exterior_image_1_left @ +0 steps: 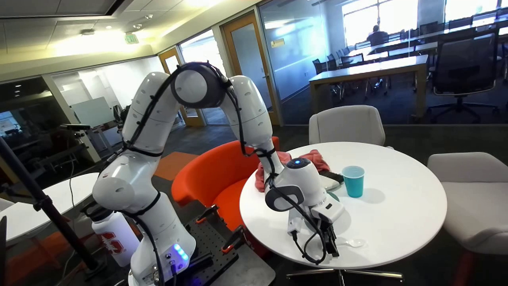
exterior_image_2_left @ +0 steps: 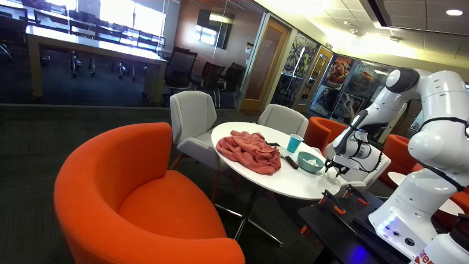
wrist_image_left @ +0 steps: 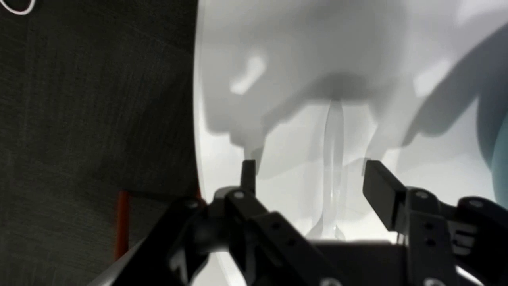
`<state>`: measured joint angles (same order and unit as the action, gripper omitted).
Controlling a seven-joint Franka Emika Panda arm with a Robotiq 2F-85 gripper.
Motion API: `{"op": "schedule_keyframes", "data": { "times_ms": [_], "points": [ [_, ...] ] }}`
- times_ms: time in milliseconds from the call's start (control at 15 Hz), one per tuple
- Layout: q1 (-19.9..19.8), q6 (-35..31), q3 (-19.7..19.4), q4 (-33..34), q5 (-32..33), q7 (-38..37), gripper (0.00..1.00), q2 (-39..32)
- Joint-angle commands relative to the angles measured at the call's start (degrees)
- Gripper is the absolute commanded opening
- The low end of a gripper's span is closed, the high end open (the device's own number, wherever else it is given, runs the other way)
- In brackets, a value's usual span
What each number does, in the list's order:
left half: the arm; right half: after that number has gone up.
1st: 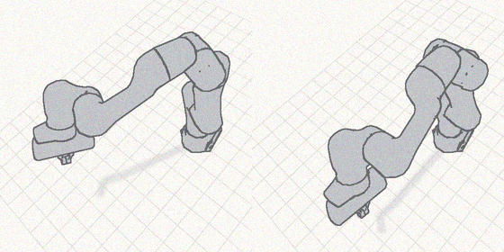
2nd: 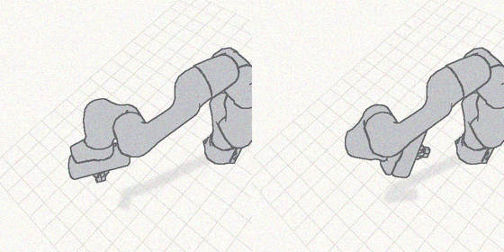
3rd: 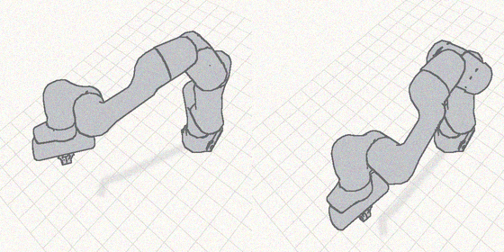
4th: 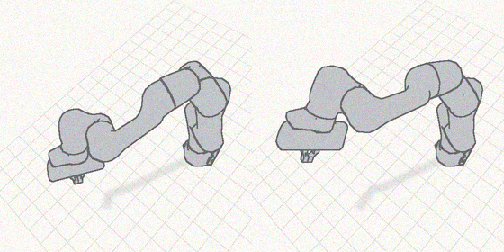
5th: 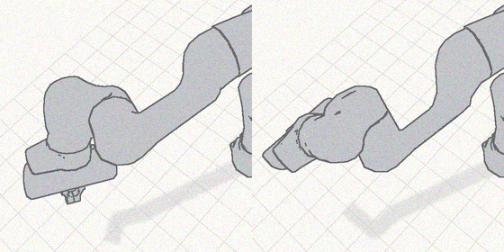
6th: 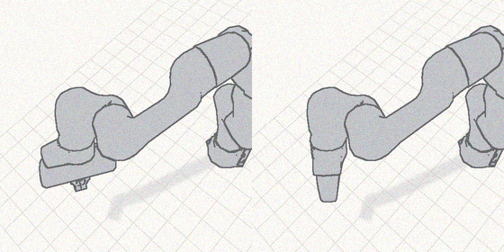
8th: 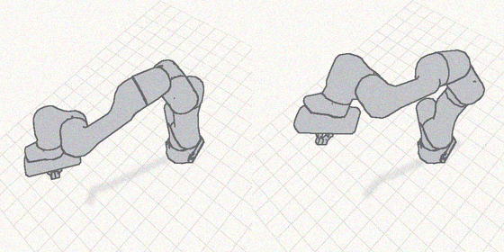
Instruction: Use the spoon to stir the contents of the bowl
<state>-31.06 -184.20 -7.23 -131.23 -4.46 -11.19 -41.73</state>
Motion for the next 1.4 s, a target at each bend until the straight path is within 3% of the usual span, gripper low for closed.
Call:
{"op": "schedule_keyframes", "data": {
  "times_ms": [0, 467, 800, 1067, 1333],
  "points": [
    [0.55, -1.33, 0.05, 0.59, -1.53, 2.3, 0.56, -1.14],
    [3.23, -1.56, -0.77, -0.32, -1.62, 2.46, 0.0, -0.66],
    [3.13, -1.49, -0.64, -2.72, -1.72, 2.49, 0.03, 2.19],
    [4.27, 0.76, -3.19, -6.88, -3.13, 1.75, 0.03, 7.38],
    [1.64, 0.4, -2.82, -12.27, -1.65, 4.37, 0.03, 15.12]
  ]
}}
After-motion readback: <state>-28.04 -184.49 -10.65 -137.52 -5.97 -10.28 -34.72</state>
